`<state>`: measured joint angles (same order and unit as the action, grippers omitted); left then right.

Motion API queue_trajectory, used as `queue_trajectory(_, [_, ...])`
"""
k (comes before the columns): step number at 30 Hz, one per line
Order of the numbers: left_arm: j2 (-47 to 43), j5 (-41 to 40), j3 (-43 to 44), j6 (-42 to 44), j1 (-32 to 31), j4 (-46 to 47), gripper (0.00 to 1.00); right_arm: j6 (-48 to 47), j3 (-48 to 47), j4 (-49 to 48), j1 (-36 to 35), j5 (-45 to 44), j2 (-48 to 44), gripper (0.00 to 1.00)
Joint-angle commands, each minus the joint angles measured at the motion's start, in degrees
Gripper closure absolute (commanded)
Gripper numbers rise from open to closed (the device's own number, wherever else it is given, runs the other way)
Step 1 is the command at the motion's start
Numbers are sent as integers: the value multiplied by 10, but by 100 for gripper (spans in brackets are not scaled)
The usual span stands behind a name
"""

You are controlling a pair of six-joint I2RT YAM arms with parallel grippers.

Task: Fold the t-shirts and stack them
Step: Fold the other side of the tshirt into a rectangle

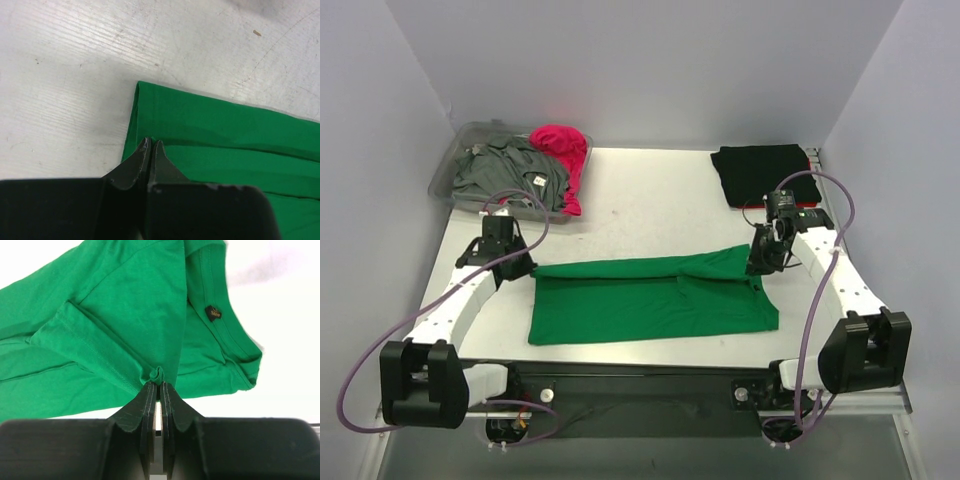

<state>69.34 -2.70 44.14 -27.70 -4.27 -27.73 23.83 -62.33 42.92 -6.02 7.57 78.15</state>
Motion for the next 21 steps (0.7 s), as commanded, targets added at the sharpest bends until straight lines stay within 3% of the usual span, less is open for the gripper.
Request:
queue_trajectory(1, [-29,-3,-7,-6,2,-7,100,11,11,35,1,-21,-28,100])
queue_trajectory(12, [-51,15,-43,-41,2,-32,100,17,64,36,2,-41,-41,100])
queue_trajectory(15, [-50,23,-49,-62,2,-50,88,21,82,37,1,-55,-33,100])
queue_trajectory(16, [-50,23,-49,-73,1,-56,73,23,91,38,1,-63,-32,100])
queue_trajectory(17, [-53,23,-49,-78,2,-64,66,24,95,39,0,-67,-30,100])
queue_trajectory(18, [-60,23,-48,-84,2,-75,62,25,99,44,0,-68,-26,94])
queue_trajectory(19, [-65,23,-46,-87,2,-80,52,25,100,47,-2,-70,-24,65])
queue_trajectory(21, [-81,18,-42,-93,2,-98,45,23,97,60,-15,-74,-20,41])
